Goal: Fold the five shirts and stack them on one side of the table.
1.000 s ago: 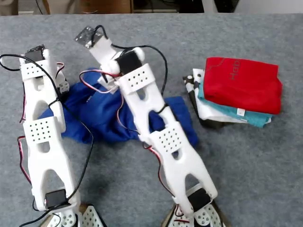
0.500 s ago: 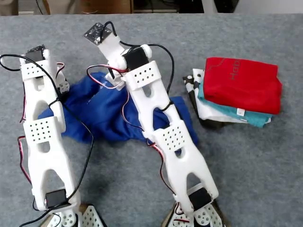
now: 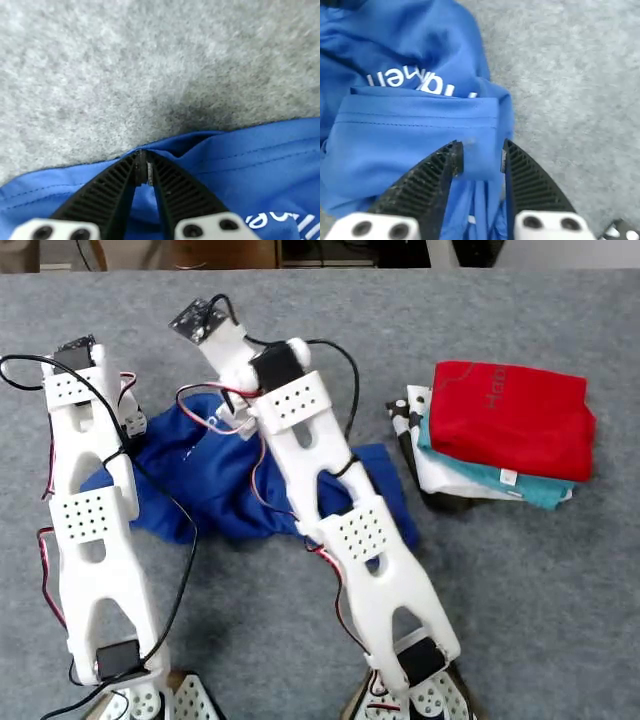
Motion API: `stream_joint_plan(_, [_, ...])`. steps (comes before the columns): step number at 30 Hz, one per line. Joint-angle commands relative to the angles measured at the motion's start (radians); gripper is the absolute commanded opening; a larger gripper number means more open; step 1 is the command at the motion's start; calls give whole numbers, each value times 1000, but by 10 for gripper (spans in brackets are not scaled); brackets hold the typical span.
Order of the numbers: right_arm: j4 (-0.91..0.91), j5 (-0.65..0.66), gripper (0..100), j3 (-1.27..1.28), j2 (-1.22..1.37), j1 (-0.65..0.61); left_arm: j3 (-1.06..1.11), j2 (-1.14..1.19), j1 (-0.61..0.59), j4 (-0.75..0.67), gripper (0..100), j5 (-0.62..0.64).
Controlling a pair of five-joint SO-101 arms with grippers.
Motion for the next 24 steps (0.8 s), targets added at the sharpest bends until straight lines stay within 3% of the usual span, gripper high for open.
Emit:
stream_joint_plan(1, [-41,11,142,1,10,-13,-11,5,-54,11,19,-12])
stream_joint_plan(11, [-78,12,136,2,47,-15,-11,5,-52,11,19,-12])
stream_joint_plan(17, [-69,132,27,2,71,-13,-11,4,-52,11,19,-12])
stream_joint_plan(24, [15,147,2,-58,12,-12,-11,4,-52,11,19,-12])
